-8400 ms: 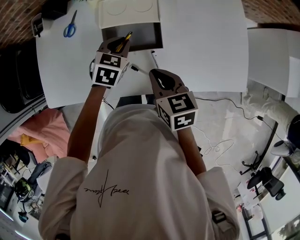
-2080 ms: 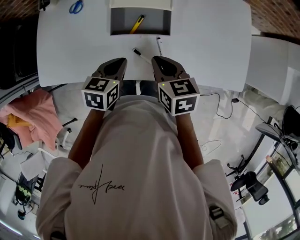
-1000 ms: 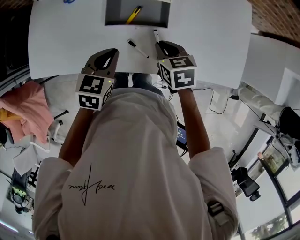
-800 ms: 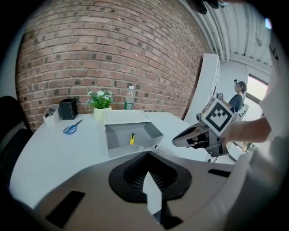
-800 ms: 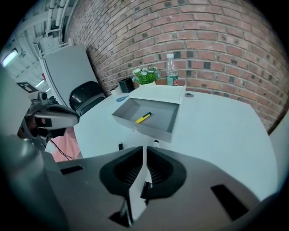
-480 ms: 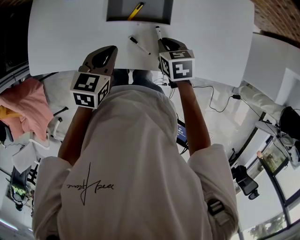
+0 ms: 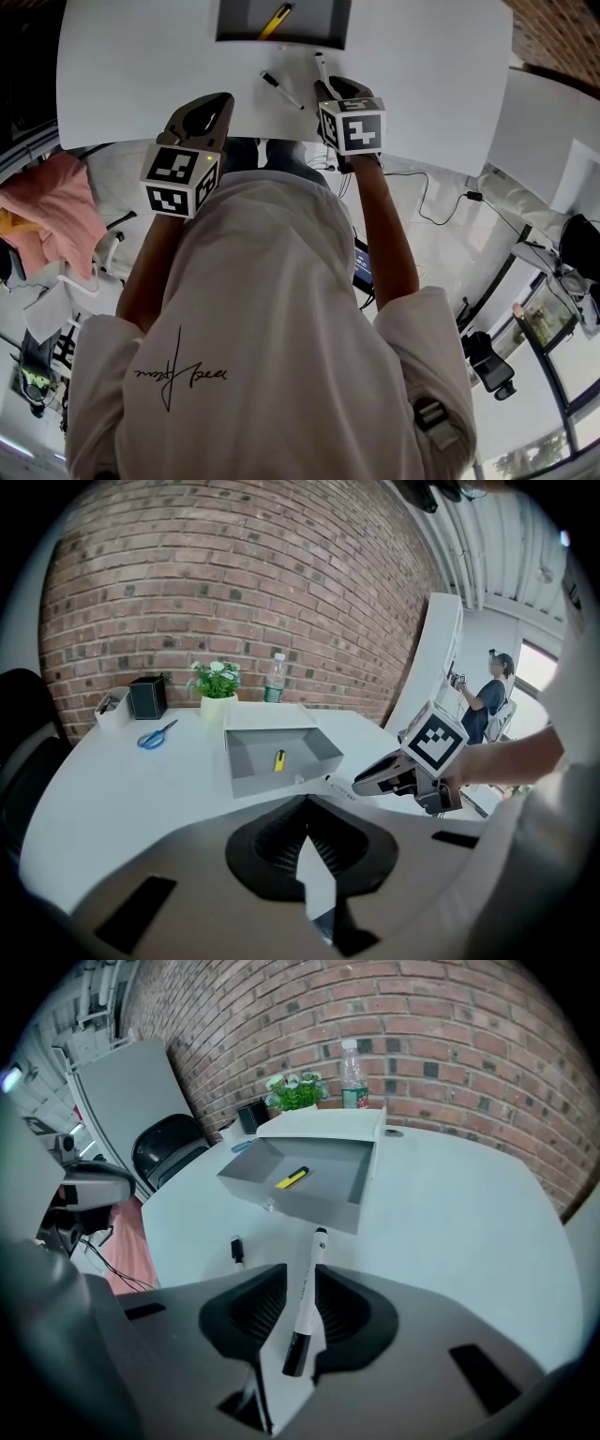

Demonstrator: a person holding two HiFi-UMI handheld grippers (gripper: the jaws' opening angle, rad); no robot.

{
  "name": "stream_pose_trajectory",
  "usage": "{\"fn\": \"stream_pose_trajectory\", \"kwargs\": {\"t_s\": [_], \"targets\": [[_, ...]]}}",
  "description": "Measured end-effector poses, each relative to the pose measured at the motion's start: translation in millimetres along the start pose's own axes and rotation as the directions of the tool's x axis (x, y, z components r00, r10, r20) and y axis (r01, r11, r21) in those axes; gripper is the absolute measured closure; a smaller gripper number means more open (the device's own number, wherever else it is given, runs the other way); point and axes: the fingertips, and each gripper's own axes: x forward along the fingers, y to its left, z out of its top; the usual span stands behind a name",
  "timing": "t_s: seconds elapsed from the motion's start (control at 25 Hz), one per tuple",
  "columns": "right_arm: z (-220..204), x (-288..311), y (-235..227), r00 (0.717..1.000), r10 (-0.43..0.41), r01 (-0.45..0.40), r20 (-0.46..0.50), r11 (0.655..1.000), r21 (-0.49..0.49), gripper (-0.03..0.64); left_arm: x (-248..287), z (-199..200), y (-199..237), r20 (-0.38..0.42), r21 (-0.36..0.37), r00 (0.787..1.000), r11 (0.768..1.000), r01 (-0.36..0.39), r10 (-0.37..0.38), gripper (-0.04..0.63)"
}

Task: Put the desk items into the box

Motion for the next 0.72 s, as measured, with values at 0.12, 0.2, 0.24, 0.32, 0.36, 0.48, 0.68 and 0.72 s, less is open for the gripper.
{"fn": "stream_pose_trajectory", "kwargs": {"t_s": [0.12,0.2,0.24,0.32,0.36,0.48,0.68,0.72], "targets": [[-2,5,-3,1.0,-0.015,0.015,-0.008,1.0,0.001,0.52,-1,-2,2,-0.003,-0.011,1.0,1.0,0.001,-0.001,0.591],[-4,9,-3,1.0,-0.018,0.018,-0.017,1.0,0.0,0.517,-3,-3,4,-0.002,-0.029,1.0,1.0,0.003,-0.003,0.591],[-4,11,-3,1.0,-0.02,0.02,-0.022,1.0,-0.004,0.517,-3,-3,5,-0.001,-0.034,1.0,0.999,0.003,-0.003,0.591],[-6,13,-4,0.999,-0.025,0.024,-0.031,1.0,-0.009,0.514,-3,-3,5,-0.001,-0.039,1.0,0.999,0.002,-0.002,0.591],[-7,14,-5,0.999,-0.027,0.027,-0.035,1.0,-0.009,0.512,-3,-3,6,-0.002,-0.039,1.0,0.999,0.001,-0.001,0.591],[-8,18,-6,0.999,-0.028,0.028,-0.045,1.0,-0.006,0.511,-4,-6,8,-0.008,-0.04,1.0,0.999,-0.003,0.002,0.591],[-11,24,-3,0.998,-0.034,0.033,-0.06,0.999,-0.012,0.502,-8,-10,13,-0.014,-0.042,1.0,0.999,-0.011,0.011,0.591],[-11,25,-3,0.997,-0.037,0.036,-0.062,0.999,-0.015,0.5,-9,-11,13,-0.016,-0.046,1.0,0.999,-0.012,0.011,0.591]]}}
